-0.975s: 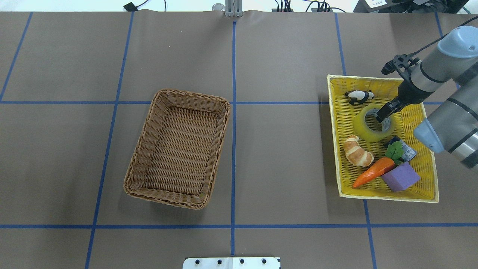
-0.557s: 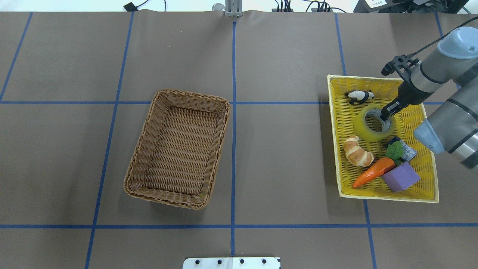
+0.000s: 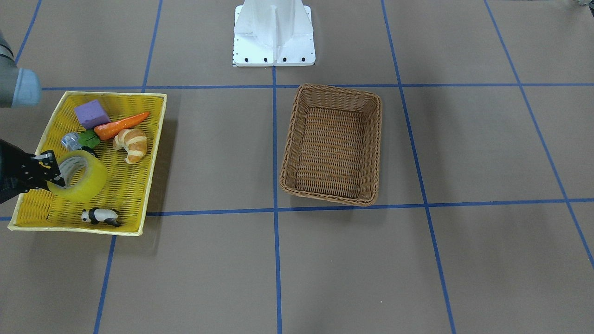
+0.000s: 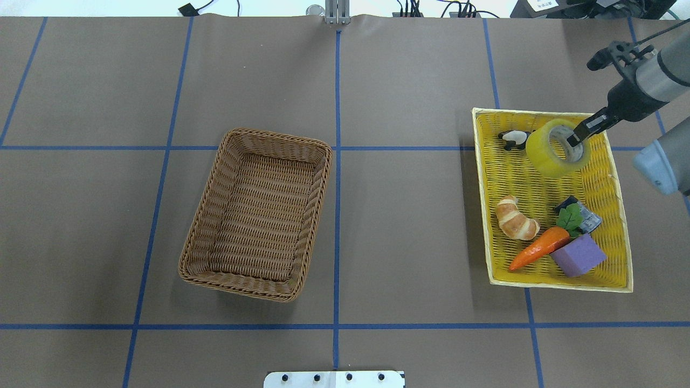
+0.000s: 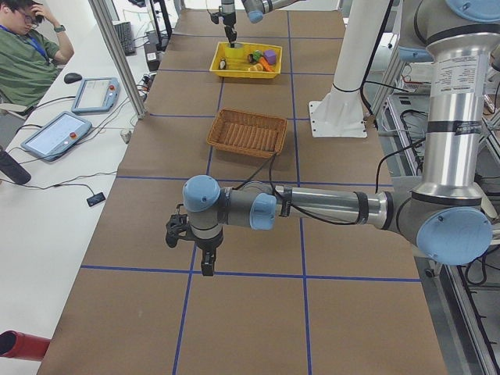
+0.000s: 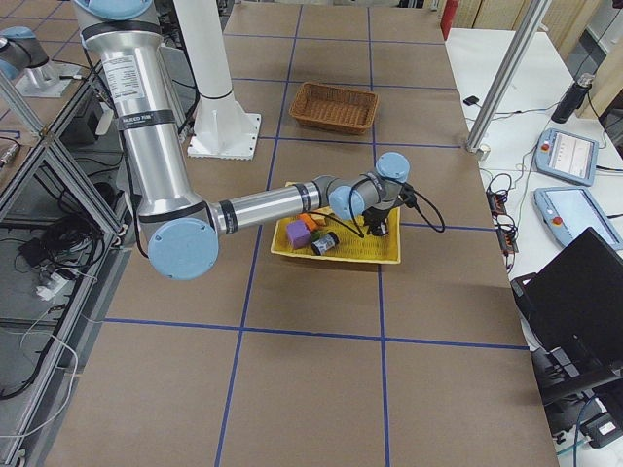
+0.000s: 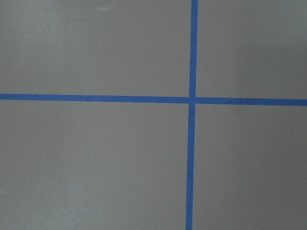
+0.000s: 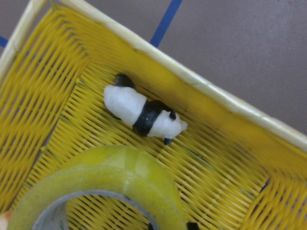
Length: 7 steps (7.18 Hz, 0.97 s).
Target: Move tape to another basket
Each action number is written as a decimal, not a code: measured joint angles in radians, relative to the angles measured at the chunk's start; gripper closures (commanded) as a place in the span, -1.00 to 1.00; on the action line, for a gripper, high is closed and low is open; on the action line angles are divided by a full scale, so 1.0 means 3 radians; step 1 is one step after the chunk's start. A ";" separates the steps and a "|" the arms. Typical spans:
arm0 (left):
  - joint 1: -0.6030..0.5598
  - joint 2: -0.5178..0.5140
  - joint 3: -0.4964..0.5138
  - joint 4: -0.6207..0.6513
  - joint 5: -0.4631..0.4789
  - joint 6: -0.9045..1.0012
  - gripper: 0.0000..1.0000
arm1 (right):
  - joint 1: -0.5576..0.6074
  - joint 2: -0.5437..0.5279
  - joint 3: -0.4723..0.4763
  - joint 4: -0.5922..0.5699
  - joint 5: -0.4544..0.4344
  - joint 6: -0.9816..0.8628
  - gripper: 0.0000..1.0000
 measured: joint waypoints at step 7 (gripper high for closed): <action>0.0660 -0.0244 -0.0056 -0.1803 -0.0018 -0.1802 -0.97 | -0.0146 0.0347 0.0093 0.1260 0.0113 0.2154 1.00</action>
